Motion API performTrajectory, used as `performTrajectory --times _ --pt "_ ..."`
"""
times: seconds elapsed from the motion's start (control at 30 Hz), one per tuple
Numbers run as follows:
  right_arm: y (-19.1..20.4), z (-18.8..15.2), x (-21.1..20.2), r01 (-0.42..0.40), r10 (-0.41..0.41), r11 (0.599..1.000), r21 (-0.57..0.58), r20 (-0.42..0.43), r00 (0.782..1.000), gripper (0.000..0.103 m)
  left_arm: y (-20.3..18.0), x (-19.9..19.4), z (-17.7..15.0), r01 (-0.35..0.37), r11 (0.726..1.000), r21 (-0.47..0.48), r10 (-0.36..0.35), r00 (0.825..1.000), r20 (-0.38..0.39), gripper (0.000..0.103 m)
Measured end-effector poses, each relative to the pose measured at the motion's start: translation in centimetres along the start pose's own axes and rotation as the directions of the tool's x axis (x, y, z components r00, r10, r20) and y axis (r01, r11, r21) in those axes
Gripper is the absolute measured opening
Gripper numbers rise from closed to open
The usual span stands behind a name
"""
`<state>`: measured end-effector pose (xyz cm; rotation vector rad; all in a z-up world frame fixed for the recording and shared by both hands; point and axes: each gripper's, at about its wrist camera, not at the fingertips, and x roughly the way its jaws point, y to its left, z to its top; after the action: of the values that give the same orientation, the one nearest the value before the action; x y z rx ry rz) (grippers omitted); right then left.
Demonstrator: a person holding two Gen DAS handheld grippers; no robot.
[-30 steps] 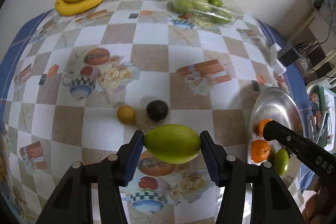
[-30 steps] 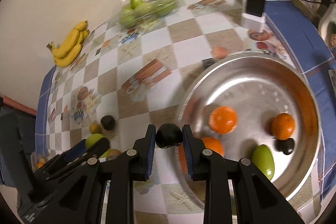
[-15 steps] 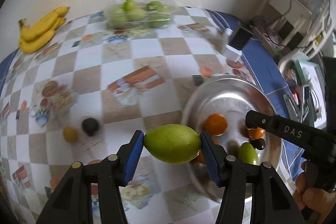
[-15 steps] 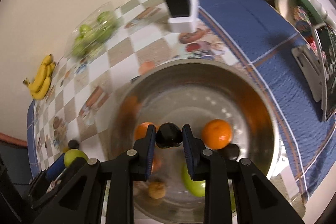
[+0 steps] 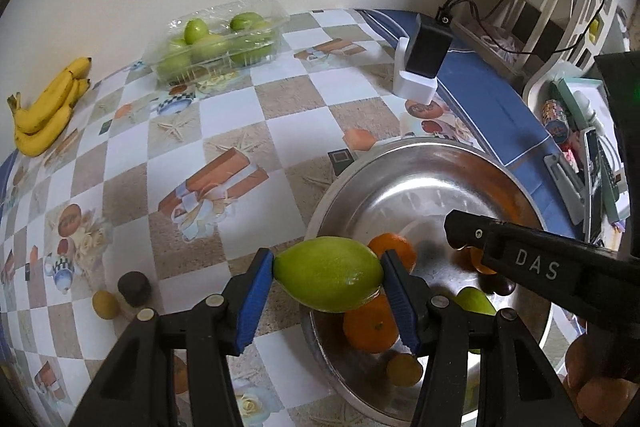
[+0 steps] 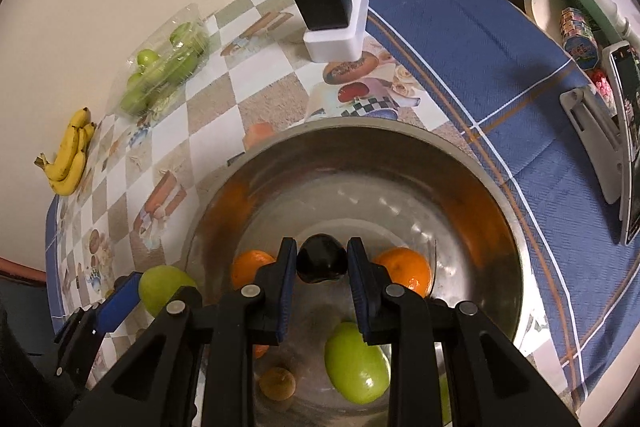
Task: Organize fruits
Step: 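Carry the green mango and dark plum over the steel bowl, then open both tools to drop the mango and plum into the bowl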
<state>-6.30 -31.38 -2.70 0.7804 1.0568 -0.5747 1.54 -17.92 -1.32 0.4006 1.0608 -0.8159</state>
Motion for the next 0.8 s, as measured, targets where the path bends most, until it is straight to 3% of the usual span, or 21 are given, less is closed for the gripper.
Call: performTrajectory --times 0.63,0.8 --pt "0.0 -0.4 1.0 0.027 -0.027 1.000 0.012 -0.038 0.999 0.028 -1.3 0.9 -0.4 -0.026 0.999 0.045 0.027 0.999 -0.030 0.059" --pt "0.1 -0.5 1.1 0.037 -0.037 0.999 0.007 -0.044 0.998 0.028 -1.2 0.7 -0.4 -0.017 0.999 0.035 0.018 1.000 -0.026 0.066"
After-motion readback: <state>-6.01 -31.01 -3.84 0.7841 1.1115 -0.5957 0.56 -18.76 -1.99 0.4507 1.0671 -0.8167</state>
